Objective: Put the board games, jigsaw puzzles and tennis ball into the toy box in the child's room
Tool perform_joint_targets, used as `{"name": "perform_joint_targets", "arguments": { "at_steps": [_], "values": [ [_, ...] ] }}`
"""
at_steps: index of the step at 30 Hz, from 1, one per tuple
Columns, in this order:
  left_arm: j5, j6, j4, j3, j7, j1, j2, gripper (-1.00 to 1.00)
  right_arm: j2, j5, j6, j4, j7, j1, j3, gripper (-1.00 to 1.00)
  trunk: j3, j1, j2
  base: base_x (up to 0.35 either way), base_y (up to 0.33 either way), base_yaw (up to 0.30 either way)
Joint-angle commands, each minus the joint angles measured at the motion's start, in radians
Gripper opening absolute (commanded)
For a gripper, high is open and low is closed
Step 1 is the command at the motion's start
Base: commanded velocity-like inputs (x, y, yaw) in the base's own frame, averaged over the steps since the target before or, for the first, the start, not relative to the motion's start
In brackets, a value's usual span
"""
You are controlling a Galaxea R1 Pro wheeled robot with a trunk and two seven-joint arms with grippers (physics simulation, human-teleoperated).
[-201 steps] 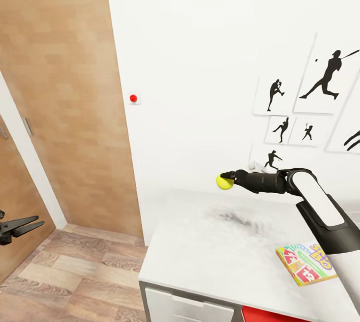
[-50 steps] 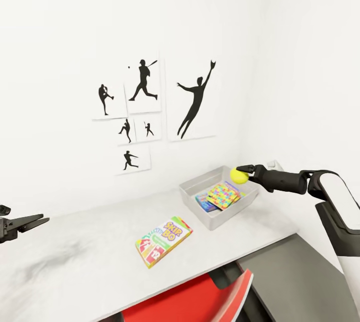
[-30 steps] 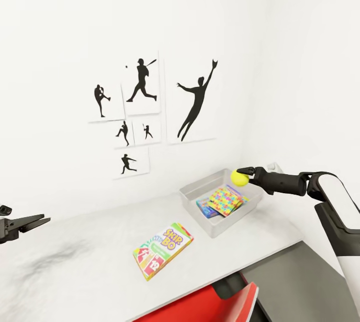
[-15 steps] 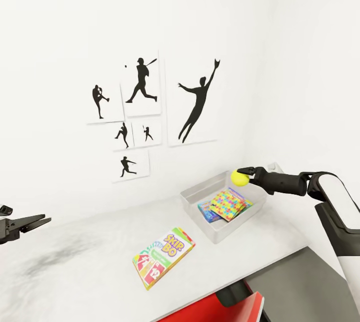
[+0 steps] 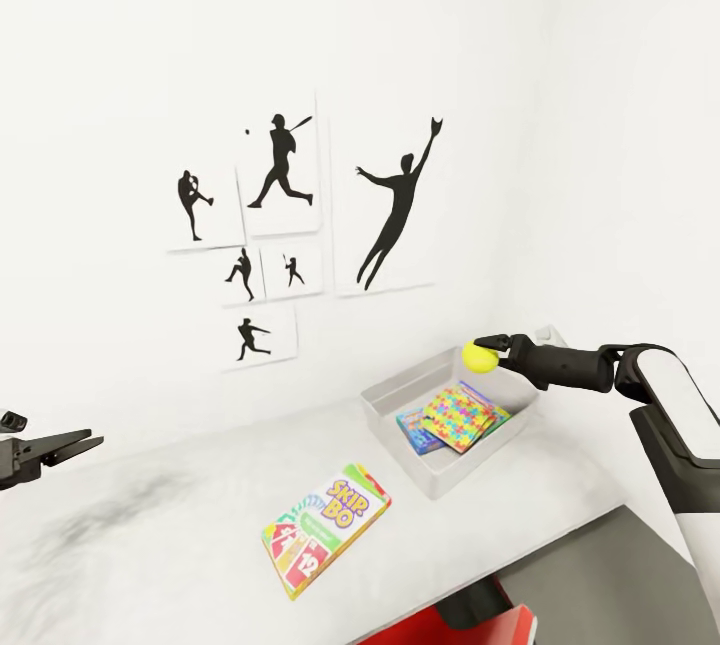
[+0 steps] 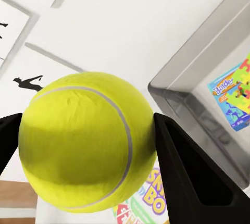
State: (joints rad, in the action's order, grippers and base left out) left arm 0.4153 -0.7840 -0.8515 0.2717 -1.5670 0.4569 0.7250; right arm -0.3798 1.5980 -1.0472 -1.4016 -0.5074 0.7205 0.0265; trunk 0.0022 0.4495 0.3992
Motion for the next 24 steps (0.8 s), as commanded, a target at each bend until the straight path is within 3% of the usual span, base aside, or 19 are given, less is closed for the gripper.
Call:
{"name": "perform_joint_targets", "arguments": {
  "at_steps": [1, 19, 24],
  "values": [
    [0.0, -0.011, 0.0, 0.0, -0.004, 0.0, 0.0, 1.0, -0.001, 0.013, 0.0, 0.0, -0.013, 0.001, 0.001, -1.0, 0.0, 0.0, 0.001, 0.026, 0.0, 0.0],
    [-0.001, -0.011, 0.0, 0.0, -0.004, 0.0, -0.002, 1.0, 0.006, 0.011, 0.0, 0.001, -0.026, 0.001, 0.016, -1.0, -0.007, 0.0, 0.001, 0.004, 0.0, 0.0],
    [-0.001, -0.011, 0.0, 0.0, -0.004, 0.0, -0.002, 1.0, 0.012, -0.002, 0.0, 0.044, -0.12, 0.002, 0.053, -1.0, -0.014, 0.0, 0.001, 0.0, 0.0, 0.0]
  ]
}}
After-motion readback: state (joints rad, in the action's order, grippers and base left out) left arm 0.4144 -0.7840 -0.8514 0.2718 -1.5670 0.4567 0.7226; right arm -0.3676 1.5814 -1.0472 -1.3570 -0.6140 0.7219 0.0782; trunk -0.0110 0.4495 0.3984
